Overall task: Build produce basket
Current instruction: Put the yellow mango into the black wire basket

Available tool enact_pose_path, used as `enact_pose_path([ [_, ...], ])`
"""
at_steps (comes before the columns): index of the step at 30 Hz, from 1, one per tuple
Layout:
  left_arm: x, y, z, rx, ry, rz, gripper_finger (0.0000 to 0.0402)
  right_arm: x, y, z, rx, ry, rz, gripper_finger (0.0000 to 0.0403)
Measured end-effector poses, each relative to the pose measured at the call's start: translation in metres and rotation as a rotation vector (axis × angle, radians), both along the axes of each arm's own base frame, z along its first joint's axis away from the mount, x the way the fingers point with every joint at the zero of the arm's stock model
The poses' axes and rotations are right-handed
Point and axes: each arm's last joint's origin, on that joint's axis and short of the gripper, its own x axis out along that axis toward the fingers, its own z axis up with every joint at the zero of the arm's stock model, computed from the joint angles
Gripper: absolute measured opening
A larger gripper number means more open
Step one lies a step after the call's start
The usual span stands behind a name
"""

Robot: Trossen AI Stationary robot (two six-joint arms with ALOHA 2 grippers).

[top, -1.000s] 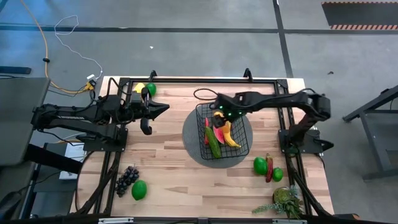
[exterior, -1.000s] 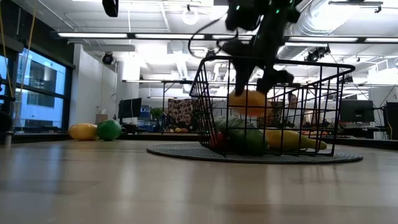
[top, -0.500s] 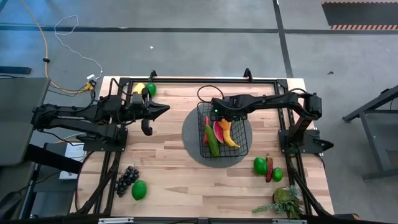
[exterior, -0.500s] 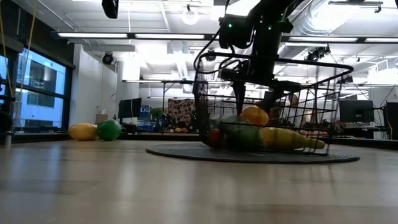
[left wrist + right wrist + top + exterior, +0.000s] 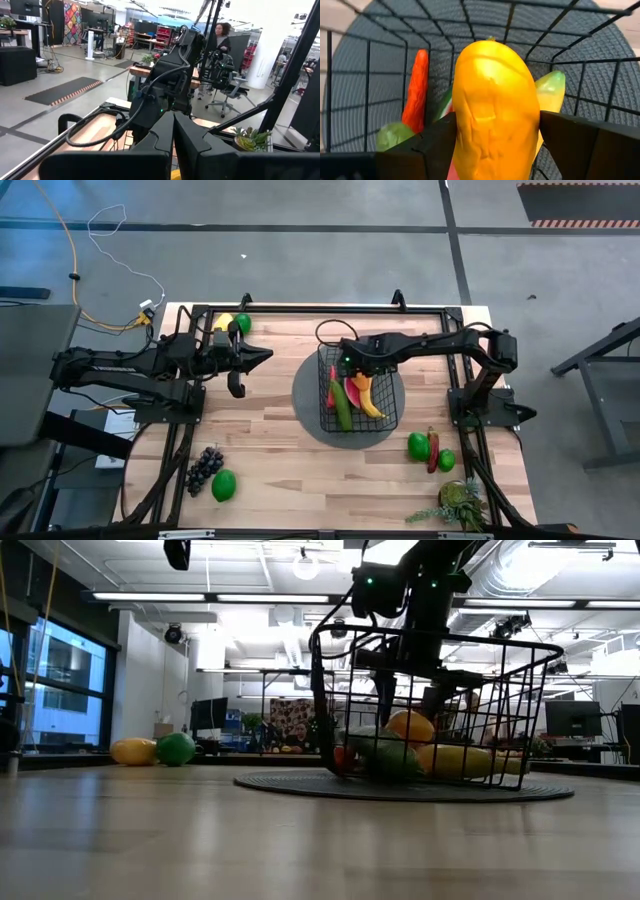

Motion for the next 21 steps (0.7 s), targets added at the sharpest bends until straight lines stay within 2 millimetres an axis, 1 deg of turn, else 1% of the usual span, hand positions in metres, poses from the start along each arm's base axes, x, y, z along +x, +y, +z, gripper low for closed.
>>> enact_pose_path([
  [4, 0.0, 0.0, 0.0, 0.0, 0.0, 0.008, 0.0003, 0.0, 0.0, 0.0, 0.001, 0.0, 0.004, 0.0253],
  [7, 0.0, 0.001, 0.0, 0.0, 0.0, 0.021, 0.0003, 0.0, 0.0, 0.0, -0.001, 0.001, 0.006, 0.0262],
  [11, 0.0, 0.001, 0.0, 0.0, 0.0, 0.024, 0.0003, 0.0, 0.0, 0.0, -0.01, 0.003, 0.016, 0.0292],
  [16, 0.0, 0.001, 0.0, 0.0, 0.0, 0.024, 0.0003, 0.005, -0.002, 0.008, -0.023, -0.014, 0.049, 0.0337],
  [19, 0.0, 0.001, 0.0, -0.001, 0.0, 0.026, 0.0003, 0.007, -0.002, 0.017, -0.034, -0.011, 0.098, 0.0358],
  [21, 0.0, 0.001, 0.0, 0.0, 0.0, 0.026, 0.0003, 0.008, -0.002, 0.024, -0.038, 0.003, 0.121, 0.0364],
])
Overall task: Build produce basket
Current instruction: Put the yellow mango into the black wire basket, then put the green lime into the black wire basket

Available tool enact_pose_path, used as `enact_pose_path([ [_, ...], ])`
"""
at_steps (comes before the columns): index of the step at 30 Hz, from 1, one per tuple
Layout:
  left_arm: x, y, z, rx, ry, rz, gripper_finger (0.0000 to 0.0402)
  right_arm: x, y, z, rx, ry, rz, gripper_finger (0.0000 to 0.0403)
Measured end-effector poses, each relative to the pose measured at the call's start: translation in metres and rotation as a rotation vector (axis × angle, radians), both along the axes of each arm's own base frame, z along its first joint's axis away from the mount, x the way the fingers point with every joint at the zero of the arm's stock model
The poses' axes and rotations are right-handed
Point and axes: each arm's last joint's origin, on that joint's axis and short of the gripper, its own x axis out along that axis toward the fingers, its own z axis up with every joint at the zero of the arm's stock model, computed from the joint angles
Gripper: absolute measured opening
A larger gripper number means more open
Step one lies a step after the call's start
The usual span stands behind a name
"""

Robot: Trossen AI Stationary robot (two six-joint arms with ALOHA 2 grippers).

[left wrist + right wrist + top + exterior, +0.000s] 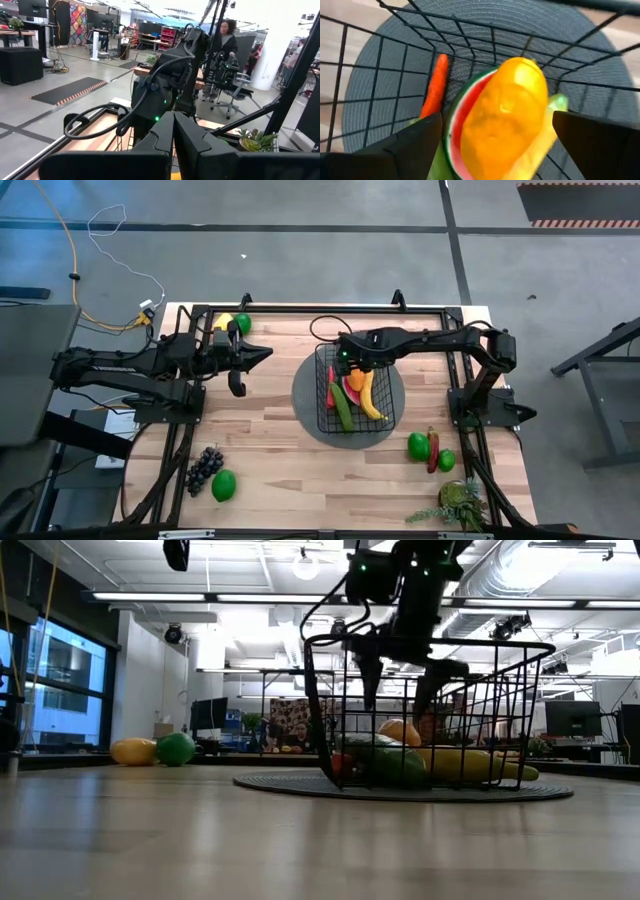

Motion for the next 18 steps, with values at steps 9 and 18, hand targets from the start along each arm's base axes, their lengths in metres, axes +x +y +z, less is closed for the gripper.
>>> enact_pose_path([
  [9, 0.0, 0.0, -0.001, -0.001, 0.008, 0.0, 0.0003, -0.001, 0.011, 0.049, -0.148, 0.13, 0.27, 0.0367],
  [18, 0.0, 0.0, -0.001, -0.002, 0.007, 0.004, 0.0003, -0.06, 0.035, 0.074, -0.264, 0.084, 0.31, 0.0367],
])
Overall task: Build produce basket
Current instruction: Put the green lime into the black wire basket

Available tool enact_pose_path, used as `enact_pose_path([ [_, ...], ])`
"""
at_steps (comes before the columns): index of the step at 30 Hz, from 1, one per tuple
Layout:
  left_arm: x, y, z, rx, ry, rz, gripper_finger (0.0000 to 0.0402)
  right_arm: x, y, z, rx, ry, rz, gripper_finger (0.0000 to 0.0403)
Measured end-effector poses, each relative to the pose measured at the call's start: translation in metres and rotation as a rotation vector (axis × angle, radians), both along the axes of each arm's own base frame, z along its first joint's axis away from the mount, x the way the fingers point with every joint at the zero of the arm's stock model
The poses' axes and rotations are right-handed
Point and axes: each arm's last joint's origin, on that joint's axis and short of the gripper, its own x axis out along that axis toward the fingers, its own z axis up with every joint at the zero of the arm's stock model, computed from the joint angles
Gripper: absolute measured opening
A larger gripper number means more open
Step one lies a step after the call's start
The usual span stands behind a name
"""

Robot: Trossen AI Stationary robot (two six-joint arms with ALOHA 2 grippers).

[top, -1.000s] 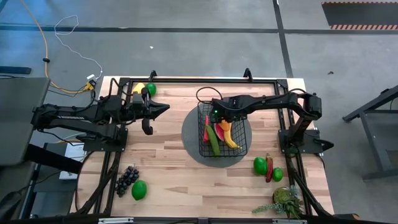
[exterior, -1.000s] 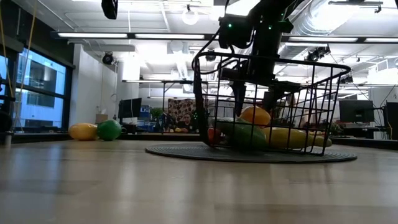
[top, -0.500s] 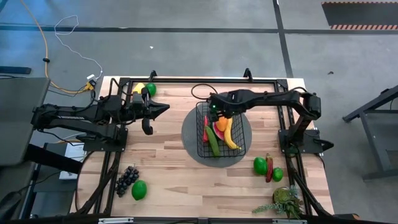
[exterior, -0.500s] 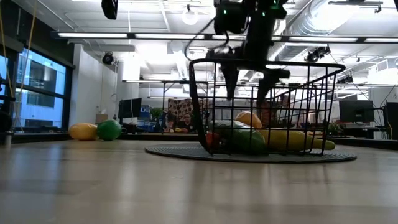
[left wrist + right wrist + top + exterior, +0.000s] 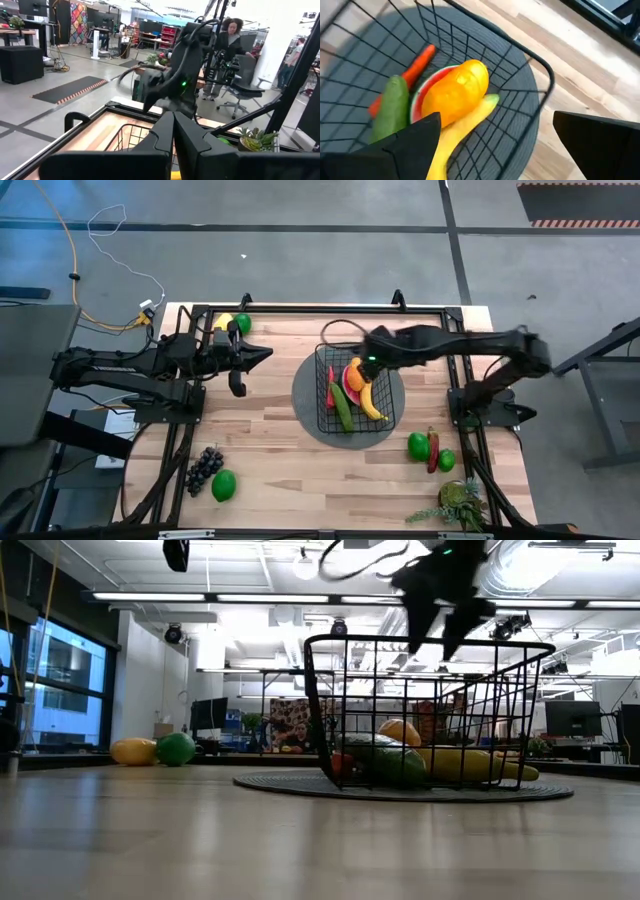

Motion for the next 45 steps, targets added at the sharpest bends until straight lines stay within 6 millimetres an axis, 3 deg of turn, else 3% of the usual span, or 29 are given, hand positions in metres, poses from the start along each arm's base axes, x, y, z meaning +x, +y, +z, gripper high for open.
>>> enact_pose_path([
  [5, 0.0, 0.001, 0.0, -0.001, 0.0, 0.028, 0.0003, -0.032, 0.012, 0.015, 0.008, -0.334, 0.049, 0.0367],
  [11, 0.0, 0.001, 0.0, -0.012, -0.005, 0.032, 0.0003, -0.048, 0.012, 0.03, -0.099, -0.751, 0.208, 0.0367],
  [17, 0.0, 0.001, 0.0, -0.02, -0.007, 0.029, 0.0003, -0.055, 0.001, 0.026, -0.473, -0.643, 0.326, 0.0367],
  [22, 0.0, 0.001, 0.0, -0.038, -0.014, 0.029, 0.0003, -0.052, -0.002, 0.033, -0.38, -0.814, 0.179, 0.0367],
  [27, 0.0, 0.001, 0.0, -0.041, -0.015, 0.029, 0.0003, -0.048, 0.002, 0.042, -0.284, -0.965, 0.304, 0.0367],
  [32, 0.0, 0.001, 0.0, -0.041, -0.015, 0.028, 0.0003, -0.047, 0.007, 0.043, -0.324, -0.942, 0.524, 0.0367],
  [40, 0.0, 0.001, 0.0, -0.044, -0.016, 0.028, 0.0003, -0.047, 0.007, 0.04, -0.323, -0.903, 0.553, 0.0365],
  [45, 0.0, 0.001, 0.0, -0.044, -0.016, 0.028, 0.0003, -0.047, 0.007, 0.04, -0.36, -0.883, 0.6, 0.0321],
])
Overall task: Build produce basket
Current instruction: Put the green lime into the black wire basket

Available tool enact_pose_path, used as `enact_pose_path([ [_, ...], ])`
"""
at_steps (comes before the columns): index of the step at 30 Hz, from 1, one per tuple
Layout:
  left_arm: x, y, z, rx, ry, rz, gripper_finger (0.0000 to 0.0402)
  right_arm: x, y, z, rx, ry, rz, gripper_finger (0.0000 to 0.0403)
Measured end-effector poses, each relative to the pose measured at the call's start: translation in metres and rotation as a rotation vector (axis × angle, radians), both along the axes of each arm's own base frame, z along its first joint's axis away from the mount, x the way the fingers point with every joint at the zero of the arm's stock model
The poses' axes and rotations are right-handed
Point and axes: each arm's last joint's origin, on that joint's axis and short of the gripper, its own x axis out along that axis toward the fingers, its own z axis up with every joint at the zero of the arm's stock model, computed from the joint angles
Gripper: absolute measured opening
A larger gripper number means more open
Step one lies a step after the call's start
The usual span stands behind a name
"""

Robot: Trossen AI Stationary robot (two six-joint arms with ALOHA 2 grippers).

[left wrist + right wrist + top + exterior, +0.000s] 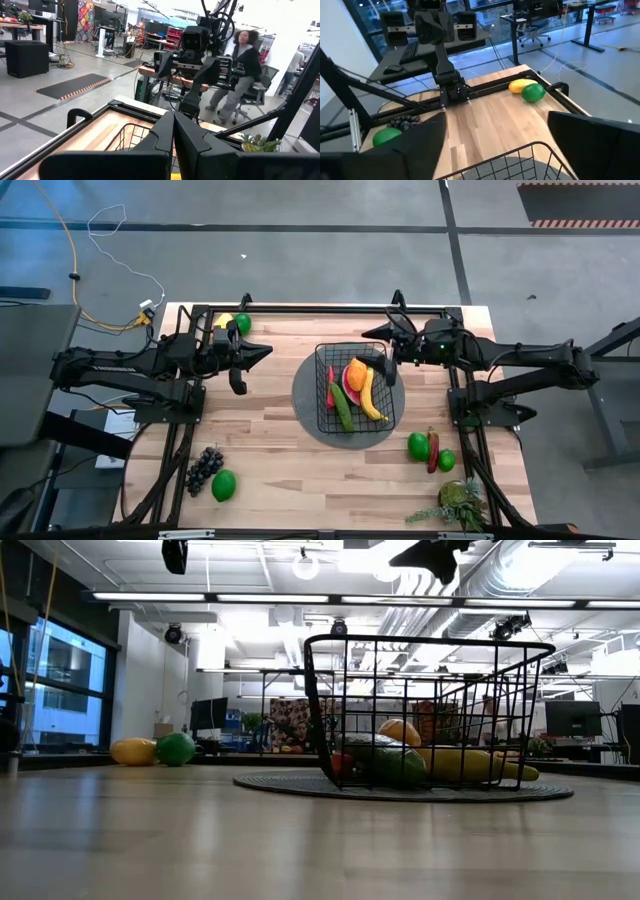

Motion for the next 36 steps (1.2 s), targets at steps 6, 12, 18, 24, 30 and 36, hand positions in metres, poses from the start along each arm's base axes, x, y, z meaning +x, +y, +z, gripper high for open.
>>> enact_pose_path([
  [6, 0.0, 0.0, 0.0, 0.003, 0.002, -0.001, 0.0003, -0.001, 0.002, -0.001, -0.024, 0.026, 0.037, 0.0202],
  [12, 0.0, -0.001, -0.001, 0.068, 0.03, -0.042, 0.0003, -0.001, 0.005, -0.003, -0.007, 0.042, 0.137, 0.0062],
  [18, 0.0, -0.001, -0.001, 0.07, 0.032, -0.042, 0.0003, -0.004, 0.006, -0.001, 0.004, 0.032, 0.195, 0.0019],
  [24, 0.0, -0.001, -0.001, 0.07, 0.032, -0.042, 0.0003, -0.012, 0.007, 0.004, -0.015, 0.011, 0.197, 0.0004],
  [30, 0.0, -0.001, -0.001, 0.071, 0.032, -0.041, 0.0003, -0.017, 0.009, 0.009, -0.052, -0.013, 0.231, 0.0002],
  [36, 0.0, -0.001, -0.001, 0.069, 0.032, -0.039, 0.0003, -0.018, 0.009, 0.009, -0.088, -0.005, 0.239, 0.0001],
])
